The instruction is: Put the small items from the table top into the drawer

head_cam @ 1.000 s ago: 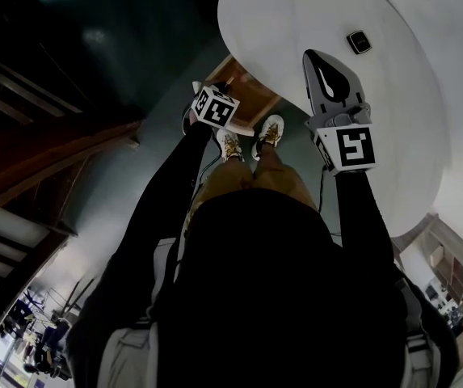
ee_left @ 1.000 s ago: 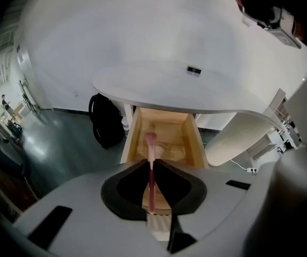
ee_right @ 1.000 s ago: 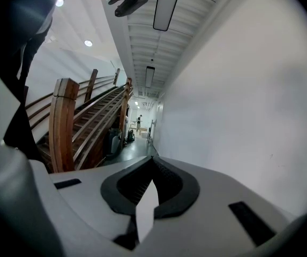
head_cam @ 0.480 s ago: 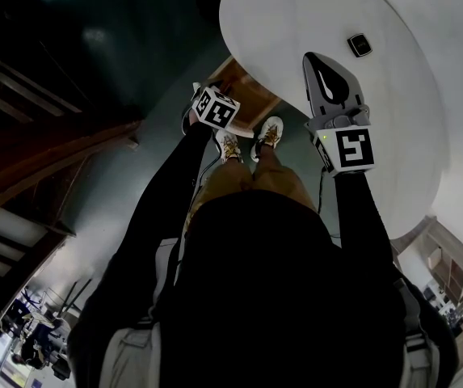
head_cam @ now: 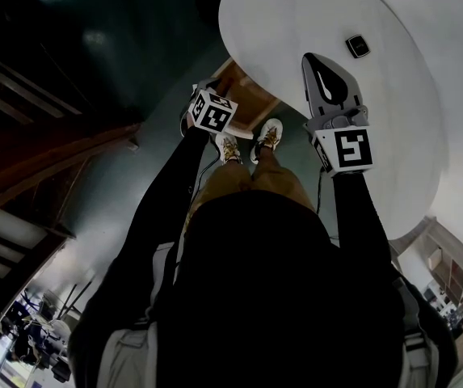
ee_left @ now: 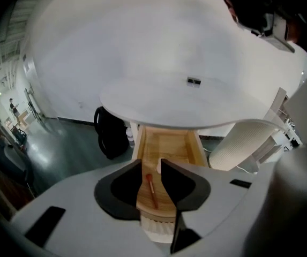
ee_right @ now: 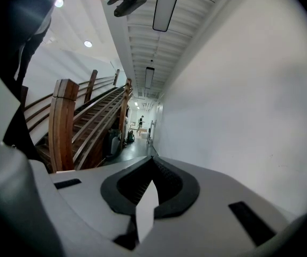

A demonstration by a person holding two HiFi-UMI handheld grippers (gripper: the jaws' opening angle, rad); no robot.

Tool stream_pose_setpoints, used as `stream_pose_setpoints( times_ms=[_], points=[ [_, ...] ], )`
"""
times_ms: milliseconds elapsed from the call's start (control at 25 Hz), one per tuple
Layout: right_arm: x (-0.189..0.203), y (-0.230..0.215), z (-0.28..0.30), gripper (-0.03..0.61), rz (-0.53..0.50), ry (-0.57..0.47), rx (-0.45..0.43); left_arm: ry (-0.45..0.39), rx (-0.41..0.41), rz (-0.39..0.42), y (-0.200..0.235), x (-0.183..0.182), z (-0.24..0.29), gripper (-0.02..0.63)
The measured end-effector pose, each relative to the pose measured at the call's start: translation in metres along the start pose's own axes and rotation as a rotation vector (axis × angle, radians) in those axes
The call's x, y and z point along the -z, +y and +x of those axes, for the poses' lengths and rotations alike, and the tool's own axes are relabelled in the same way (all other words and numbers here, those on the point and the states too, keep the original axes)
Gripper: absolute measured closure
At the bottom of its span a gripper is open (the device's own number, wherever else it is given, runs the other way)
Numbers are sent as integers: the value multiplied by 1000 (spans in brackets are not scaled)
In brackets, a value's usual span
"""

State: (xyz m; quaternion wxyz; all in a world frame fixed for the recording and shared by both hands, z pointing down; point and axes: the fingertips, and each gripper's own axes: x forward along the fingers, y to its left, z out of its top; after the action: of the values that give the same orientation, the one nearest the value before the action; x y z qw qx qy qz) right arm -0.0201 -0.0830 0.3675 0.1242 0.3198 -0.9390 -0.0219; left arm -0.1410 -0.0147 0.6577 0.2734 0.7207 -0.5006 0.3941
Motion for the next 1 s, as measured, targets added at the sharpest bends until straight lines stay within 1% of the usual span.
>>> stream_pose_setpoints(
  times_ms=[120,240,360,440,520,640,760,840,1000],
  points=[
    [-4,-3,1,552,2,-15,6,-127,-46,-15,10,-37,-31,494],
    [-12,-4,3,552,11,-29,10,-262,-89,-9,17,-77,-71,495],
    [-17,-9,6,552,5,-58,19,-435,-113,-6,18,-124,-118,494],
    [-24,-11,8,552,4,-74,22,-557,-121,14,16,-155,-153,495],
    [-30,-13,9,552,-6,-88,22,-641,-132,46,14,-180,-183,495],
    [-41,-20,9,552,-5,-104,38,-729,-157,93,14,-209,-220,495],
    [-50,-29,9,552,-8,-117,53,-796,-208,129,18,-227,-247,495],
    [-51,-34,9,552,-5,-118,67,-802,-217,136,18,-230,-250,495],
    [-47,-50,-2,552,-1,-121,104,-803,-186,147,2,-240,-242,495]
  ],
)
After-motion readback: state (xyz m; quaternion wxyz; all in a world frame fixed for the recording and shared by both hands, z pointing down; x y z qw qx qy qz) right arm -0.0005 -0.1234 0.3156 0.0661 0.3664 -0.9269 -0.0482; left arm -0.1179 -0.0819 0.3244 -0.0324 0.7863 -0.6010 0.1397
